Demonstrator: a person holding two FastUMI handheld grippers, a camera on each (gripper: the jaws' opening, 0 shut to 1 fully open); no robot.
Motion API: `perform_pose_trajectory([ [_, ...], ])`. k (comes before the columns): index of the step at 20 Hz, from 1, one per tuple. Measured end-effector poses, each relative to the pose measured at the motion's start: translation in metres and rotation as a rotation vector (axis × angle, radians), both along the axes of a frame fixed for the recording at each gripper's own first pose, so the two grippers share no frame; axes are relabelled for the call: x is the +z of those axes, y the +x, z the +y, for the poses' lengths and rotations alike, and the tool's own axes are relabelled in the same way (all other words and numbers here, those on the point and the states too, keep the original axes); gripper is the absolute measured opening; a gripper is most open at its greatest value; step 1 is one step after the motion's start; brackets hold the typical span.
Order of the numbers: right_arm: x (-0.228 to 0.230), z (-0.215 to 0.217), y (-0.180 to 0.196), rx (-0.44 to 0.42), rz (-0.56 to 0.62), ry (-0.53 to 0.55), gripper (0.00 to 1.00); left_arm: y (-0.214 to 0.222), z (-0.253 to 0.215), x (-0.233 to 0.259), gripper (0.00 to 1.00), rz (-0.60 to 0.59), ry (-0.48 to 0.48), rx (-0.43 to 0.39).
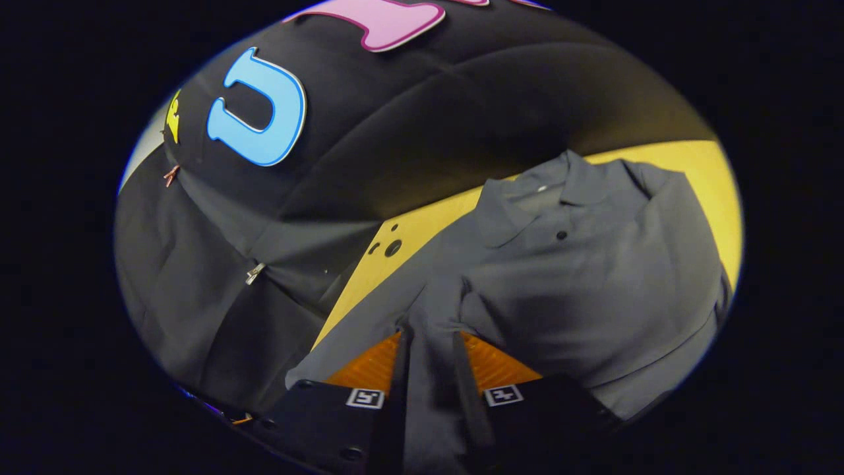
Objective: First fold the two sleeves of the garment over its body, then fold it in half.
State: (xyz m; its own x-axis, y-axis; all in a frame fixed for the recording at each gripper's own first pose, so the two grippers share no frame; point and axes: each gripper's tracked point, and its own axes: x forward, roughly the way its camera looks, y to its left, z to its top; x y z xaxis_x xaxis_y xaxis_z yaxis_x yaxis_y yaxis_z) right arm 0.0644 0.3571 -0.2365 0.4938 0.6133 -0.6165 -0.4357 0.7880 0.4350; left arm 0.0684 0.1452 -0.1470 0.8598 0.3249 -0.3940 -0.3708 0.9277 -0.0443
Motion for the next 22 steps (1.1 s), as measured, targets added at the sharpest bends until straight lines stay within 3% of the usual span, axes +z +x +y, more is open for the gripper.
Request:
perform_pose_trajectory([
  [3, -0.002, -0.001, -0.018, 0.079, -0.028, -0.045, 0.85, 0.005, 0.009, 0.012, 0.96, -0.031, -0.014, 0.069],
  [4, 0.000, -0.003, -0.028, 0.107, -0.026, -0.053, 0.88, 0.006, 0.014, 0.015, 1.00, -0.040, -0.010, 0.085],
  [5, 0.003, -0.006, -0.036, 0.130, -0.024, -0.069, 0.97, 0.007, 0.022, 0.016, 0.96, -0.047, -0.005, 0.104],
  [13, 0.045, -0.085, -0.070, 0.184, -0.139, -0.226, 0.99, 0.039, 0.121, 0.009, 0.96, -0.042, 0.022, 0.218],
  [19, 0.079, -0.155, -0.087, 0.059, -0.158, -0.315, 0.98, 0.077, 0.193, -0.026, 0.96, 0.011, 0.031, 0.240],
  [22, 0.101, -0.183, -0.099, -0.051, -0.175, -0.324, 0.99, 0.093, 0.229, -0.042, 0.96, 0.025, 0.006, 0.264],
])
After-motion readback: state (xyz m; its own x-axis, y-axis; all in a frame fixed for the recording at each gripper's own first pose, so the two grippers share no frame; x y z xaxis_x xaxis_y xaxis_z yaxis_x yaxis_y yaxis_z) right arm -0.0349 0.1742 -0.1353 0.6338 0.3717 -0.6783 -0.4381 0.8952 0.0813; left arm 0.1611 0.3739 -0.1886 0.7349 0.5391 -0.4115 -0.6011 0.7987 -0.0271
